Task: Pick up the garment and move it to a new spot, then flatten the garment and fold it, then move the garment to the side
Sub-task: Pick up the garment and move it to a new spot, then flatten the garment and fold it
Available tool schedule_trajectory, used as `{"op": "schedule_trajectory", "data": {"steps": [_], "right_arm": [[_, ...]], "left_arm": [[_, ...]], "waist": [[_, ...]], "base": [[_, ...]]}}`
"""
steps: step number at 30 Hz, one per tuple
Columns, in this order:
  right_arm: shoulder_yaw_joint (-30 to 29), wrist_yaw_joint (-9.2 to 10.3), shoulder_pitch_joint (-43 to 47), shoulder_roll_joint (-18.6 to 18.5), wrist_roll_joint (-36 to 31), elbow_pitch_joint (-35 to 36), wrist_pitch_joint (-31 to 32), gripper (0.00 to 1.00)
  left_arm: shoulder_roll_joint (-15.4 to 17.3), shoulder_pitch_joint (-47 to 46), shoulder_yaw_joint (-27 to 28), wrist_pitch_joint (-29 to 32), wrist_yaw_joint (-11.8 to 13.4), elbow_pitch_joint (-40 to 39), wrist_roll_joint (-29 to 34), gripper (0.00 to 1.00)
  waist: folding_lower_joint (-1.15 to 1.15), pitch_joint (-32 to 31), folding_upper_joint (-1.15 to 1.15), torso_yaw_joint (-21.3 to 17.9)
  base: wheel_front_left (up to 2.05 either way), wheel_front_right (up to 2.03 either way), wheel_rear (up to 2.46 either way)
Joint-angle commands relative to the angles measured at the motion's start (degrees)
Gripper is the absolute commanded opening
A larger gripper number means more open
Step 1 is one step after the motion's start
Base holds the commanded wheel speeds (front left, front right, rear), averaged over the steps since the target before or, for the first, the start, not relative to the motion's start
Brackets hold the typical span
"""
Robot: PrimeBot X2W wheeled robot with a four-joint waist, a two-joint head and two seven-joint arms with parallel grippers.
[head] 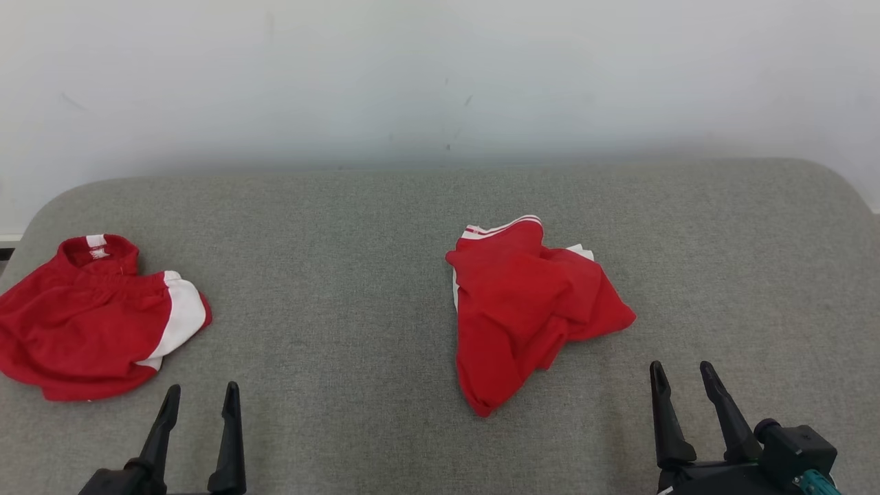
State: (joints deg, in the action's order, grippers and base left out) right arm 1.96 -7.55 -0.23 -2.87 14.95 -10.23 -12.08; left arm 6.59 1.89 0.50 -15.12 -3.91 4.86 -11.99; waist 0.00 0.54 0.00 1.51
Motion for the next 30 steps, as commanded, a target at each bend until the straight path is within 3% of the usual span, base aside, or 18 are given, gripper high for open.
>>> {"op": "schedule_trajectory", "data": {"steps": [1,22,30], "right_arm": [[-0.02,0.12,0.34,-0.02,-0.06,0.11,0.12,1.0],[-0.15,0.12,0.33,-0.02,-0.23,-0.62,0.31,1.0],[0.21,0.12,-3.77,-1.1,-1.95,-1.64,1.36,1.0]], "left_arm": [[-0.27,0.57,0.27,-0.05,-0.11,0.19,0.89,1.0],[-1.79,0.69,1.6,-0.05,-1.54,1.68,2.57,1.0],[-2.19,0.32,1.48,-0.05,-1.93,2.04,2.92,1.0]], "waist": [[0.0,0.16,0.0,0.02],[0.0,-0.7,0.0,0.25],[0.0,-0.65,0.0,0.66]], "base": [[0.0,0.0,0.0],[0.0,0.0,0.0],[0.0,0.0,0.0]]}}
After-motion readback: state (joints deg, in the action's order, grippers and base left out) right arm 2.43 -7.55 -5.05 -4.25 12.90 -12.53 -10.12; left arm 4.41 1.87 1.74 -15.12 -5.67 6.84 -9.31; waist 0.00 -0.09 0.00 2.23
